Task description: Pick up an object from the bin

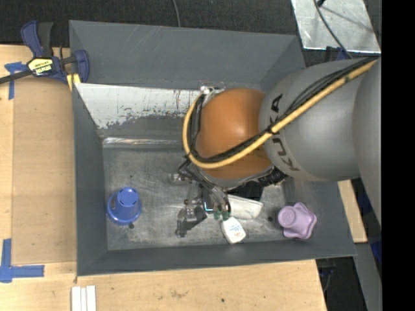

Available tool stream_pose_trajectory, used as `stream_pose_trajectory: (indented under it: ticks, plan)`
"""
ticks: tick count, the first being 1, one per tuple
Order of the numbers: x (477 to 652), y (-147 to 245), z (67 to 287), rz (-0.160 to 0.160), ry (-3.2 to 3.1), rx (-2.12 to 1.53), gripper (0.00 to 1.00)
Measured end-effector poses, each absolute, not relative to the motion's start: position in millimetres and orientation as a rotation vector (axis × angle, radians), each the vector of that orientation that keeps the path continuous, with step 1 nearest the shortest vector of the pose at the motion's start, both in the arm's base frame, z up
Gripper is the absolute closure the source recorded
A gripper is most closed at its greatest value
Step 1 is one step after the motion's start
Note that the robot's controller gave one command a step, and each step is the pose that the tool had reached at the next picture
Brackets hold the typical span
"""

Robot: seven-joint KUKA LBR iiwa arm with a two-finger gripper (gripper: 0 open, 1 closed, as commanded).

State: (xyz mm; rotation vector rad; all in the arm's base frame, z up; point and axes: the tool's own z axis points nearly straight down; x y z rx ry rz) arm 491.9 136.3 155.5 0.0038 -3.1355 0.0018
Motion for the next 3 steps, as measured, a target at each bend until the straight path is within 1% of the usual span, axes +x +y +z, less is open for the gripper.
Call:
stream_pose_trajectory:
  ticks: [1, 2, 3]
  plan:
    - [493.9, 136.2, 159.4, -0.001, -3.143, 0.001, 0.00]
    - [508.7, 99.9, 125.7, -0.003, -3.144, 0.138, 0.00]
    - [530.6, 54.9, 75.0, -0.002, -3.131, 0.418, 1.00]
